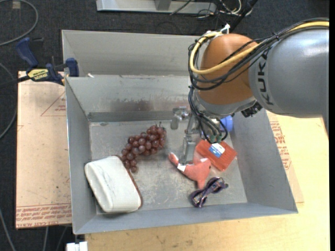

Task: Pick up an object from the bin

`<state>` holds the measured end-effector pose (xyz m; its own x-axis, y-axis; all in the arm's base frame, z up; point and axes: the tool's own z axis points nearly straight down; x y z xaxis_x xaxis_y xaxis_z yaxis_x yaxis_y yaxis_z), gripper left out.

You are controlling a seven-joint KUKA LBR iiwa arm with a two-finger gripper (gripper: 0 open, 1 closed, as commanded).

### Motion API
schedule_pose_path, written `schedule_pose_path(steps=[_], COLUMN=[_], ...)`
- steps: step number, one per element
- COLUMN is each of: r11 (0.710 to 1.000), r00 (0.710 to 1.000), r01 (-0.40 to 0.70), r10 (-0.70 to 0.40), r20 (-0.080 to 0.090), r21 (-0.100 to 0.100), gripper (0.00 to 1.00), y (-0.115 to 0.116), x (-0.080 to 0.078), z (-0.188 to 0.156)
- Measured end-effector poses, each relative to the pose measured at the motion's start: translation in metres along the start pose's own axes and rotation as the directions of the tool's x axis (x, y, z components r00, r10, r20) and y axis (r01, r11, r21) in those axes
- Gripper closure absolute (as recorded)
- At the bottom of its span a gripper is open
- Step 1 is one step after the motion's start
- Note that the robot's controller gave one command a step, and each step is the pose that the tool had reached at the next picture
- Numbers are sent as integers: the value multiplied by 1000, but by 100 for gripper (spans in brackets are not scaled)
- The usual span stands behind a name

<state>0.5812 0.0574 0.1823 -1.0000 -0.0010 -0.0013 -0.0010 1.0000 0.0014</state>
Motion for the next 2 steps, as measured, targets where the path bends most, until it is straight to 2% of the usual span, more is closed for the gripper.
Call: schedule_pose_path(steps=[1, 2], r11=[977, 925], r00=[977, 925], r01=[215, 380], r10=[-215, -380], r20=[2, 3], r21=[1, -1], gripper=[0, 0], y=[23, 46], x=[-20, -38], z=[15, 29])
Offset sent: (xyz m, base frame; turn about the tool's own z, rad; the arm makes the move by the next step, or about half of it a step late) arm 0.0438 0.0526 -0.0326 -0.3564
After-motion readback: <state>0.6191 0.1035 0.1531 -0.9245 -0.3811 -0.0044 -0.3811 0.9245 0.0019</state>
